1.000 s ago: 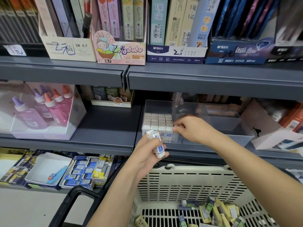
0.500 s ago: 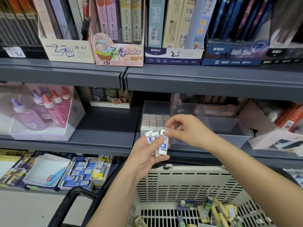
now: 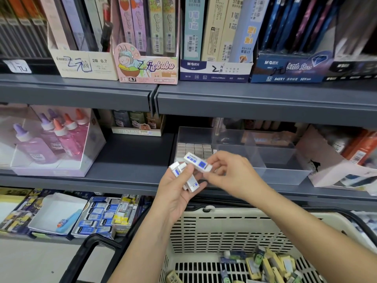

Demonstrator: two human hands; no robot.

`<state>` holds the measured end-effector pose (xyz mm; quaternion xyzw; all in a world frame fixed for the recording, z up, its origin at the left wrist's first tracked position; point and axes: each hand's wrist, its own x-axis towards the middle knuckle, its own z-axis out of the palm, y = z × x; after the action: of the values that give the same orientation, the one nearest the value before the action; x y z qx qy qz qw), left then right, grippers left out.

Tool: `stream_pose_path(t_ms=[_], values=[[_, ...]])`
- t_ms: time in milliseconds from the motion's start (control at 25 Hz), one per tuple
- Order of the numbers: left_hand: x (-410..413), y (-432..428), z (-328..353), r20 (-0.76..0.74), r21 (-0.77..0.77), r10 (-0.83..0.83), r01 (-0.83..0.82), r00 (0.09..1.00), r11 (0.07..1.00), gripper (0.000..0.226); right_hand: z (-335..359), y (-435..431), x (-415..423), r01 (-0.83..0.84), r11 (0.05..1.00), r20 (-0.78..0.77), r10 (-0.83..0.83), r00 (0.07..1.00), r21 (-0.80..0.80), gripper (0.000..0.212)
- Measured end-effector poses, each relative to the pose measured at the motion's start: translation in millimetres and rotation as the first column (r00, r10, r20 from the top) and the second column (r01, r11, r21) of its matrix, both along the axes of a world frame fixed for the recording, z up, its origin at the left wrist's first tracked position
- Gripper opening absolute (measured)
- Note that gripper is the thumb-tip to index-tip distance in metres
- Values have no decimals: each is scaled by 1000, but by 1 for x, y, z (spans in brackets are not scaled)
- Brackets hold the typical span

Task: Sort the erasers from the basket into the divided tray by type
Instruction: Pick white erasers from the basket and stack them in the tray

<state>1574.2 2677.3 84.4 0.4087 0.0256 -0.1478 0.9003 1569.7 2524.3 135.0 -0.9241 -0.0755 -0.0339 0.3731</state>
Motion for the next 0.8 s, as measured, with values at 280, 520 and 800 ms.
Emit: stream_pose_path(t_ms=[280, 520, 800], values=[[1, 2, -4, -7, 117, 37, -35, 999, 993, 22, 16, -35, 60, 298, 937, 24, -308, 951, 179, 21], [2, 2, -4, -3, 133, 27, -26, 1000, 991, 24, 17, -31, 61, 192, 918, 153, -147, 977, -347, 20], [3, 0, -4, -12, 136, 25, -23, 1000, 990, 25, 35, -27, 52, 142, 922, 120, -106, 987, -360, 21]])
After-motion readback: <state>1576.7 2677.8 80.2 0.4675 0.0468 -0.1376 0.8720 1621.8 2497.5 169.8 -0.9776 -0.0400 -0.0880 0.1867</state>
